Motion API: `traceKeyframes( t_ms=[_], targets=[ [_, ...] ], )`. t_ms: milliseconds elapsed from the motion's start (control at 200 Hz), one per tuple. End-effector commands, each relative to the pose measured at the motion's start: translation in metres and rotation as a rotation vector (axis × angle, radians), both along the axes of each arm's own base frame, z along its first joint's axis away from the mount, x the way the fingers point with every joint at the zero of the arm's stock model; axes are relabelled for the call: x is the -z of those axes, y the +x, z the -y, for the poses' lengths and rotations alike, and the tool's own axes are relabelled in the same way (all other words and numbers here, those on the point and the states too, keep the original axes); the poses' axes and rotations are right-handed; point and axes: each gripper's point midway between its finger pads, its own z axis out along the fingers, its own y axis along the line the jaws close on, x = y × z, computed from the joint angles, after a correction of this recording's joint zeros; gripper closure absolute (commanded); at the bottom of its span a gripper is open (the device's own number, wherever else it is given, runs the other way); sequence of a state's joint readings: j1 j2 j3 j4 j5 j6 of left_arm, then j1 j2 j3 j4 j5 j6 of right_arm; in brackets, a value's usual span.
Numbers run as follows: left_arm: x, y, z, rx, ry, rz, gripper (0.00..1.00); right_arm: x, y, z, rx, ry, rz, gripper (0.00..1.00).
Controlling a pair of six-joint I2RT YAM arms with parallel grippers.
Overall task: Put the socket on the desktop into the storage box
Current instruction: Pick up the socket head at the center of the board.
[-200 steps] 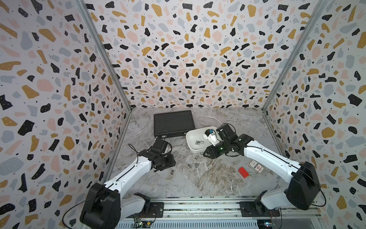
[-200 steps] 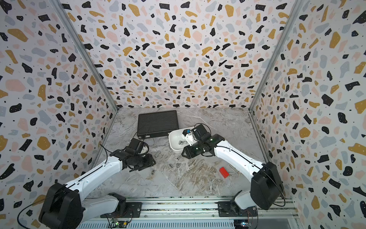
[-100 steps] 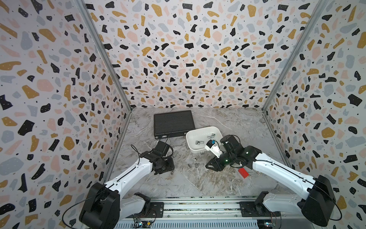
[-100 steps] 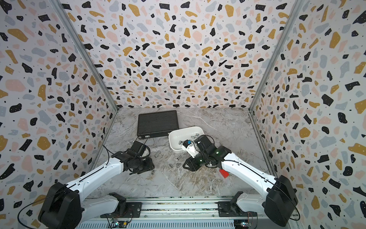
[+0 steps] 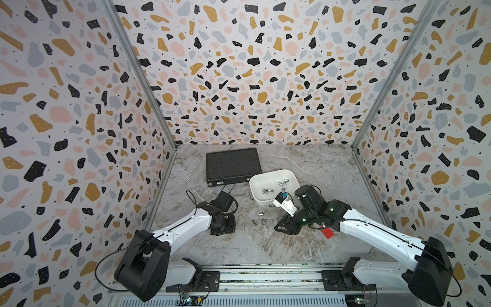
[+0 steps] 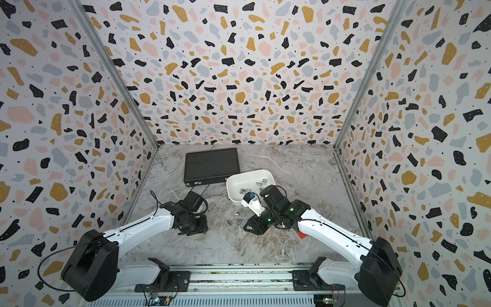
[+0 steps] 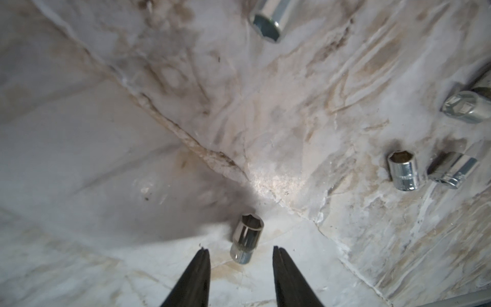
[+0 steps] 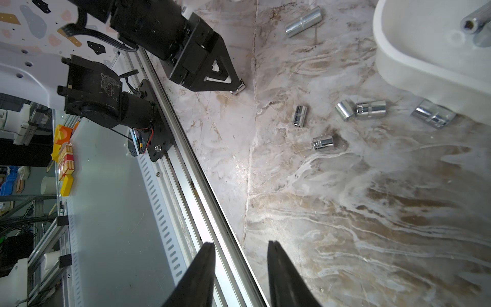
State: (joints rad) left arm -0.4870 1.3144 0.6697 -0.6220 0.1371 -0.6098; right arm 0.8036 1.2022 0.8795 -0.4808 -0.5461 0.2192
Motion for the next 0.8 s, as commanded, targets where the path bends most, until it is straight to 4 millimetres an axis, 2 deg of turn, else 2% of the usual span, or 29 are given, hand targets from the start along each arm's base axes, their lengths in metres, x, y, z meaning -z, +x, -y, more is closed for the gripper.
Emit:
traceKeyframes(
  t_ms=[0, 466, 616, 791],
  targets=[
    [-0.002, 0.007, 0.003, 0.027, 0.016, 0.028, 0.59, -0.007, 0.000, -0.002, -0.009, 0.019, 0.023, 0.62],
    [0.010, 0.007, 0.009, 0.090, 0.091, 0.019, 0.66, -0.003, 0.002, -0.006, -0.009, 0.018, 0.012, 0.62],
    [0.013, 0.008, 0.012, 0.100, 0.103, 0.016, 0.74, -0.002, 0.002, -0.006, -0.011, 0.016, 0.009, 0.62],
    [0.014, 0.008, 0.013, 0.108, 0.105, 0.013, 0.89, -0.001, 0.002, -0.005, -0.007, 0.014, 0.011, 0.62]
  ],
)
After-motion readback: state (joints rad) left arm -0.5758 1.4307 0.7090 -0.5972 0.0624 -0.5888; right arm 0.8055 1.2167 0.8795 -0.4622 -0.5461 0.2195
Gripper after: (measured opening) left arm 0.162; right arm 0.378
